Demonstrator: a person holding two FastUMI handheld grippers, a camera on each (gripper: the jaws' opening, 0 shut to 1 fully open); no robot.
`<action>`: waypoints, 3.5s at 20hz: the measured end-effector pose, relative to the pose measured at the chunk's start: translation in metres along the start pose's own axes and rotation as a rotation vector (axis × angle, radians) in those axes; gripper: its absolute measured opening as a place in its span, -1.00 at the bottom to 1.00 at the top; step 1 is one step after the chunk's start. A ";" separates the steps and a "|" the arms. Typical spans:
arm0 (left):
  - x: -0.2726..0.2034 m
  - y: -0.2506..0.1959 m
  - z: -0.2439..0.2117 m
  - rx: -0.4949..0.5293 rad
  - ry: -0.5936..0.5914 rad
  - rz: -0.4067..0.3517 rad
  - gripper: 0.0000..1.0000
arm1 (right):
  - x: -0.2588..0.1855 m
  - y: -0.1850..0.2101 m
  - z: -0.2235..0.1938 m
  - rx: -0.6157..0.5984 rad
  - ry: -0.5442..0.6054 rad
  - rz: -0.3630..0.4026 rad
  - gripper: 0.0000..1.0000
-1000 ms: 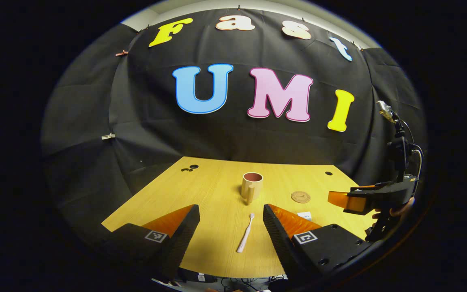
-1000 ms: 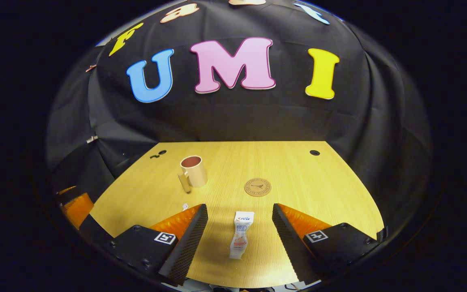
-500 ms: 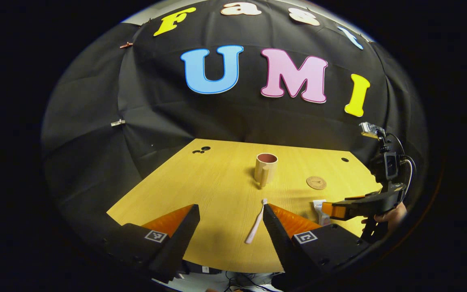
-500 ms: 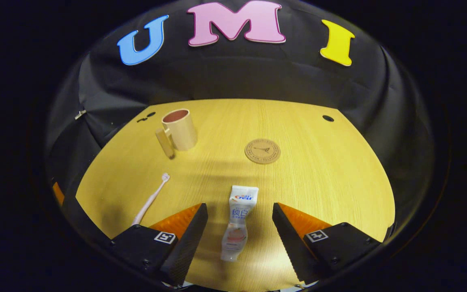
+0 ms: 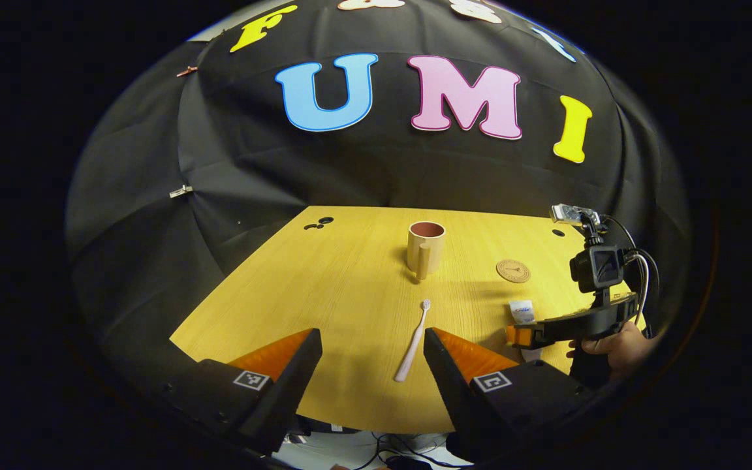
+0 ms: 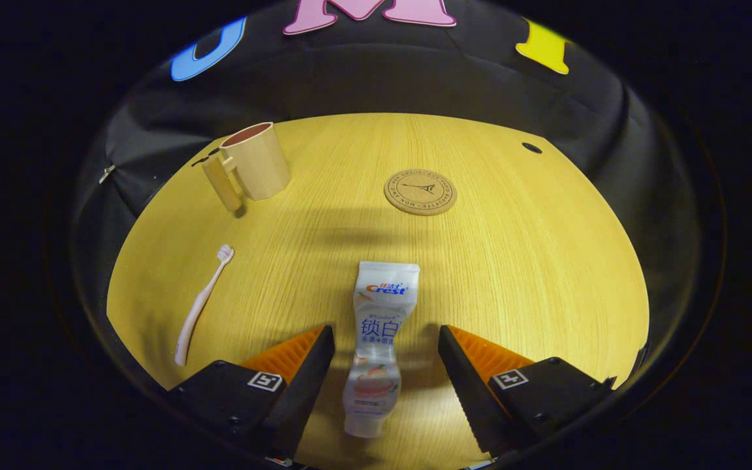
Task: Put the toothbrush and toothpaste on the desktop into the cup, then pick up the cup and place it on the coaster on the desktop.
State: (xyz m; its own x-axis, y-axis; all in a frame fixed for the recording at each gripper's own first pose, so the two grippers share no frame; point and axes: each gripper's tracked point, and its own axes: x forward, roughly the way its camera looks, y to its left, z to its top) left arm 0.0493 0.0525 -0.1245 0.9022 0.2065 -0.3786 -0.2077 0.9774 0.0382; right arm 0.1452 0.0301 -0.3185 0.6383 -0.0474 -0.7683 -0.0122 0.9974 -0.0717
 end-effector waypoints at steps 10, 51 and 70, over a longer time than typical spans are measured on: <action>-0.001 0.008 -0.003 -0.018 0.003 0.019 0.94 | 0.000 -0.004 0.005 -0.018 0.012 0.016 -0.27; 0.147 -0.061 -0.102 0.104 0.600 -0.133 -0.53 | -0.122 -0.123 0.091 -0.011 -0.240 0.223 -0.57; 0.102 -0.071 -0.035 -0.120 0.404 -0.229 -0.88 | -0.122 0.003 0.274 -0.102 -0.463 0.435 -0.58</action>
State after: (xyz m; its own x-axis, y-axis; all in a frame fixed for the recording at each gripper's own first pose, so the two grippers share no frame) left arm 0.1431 0.0031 -0.1986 0.7159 -0.0707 -0.6946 -0.0842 0.9789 -0.1864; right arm 0.2783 0.0542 -0.0511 0.8245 0.4115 -0.3885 -0.4033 0.9088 0.1067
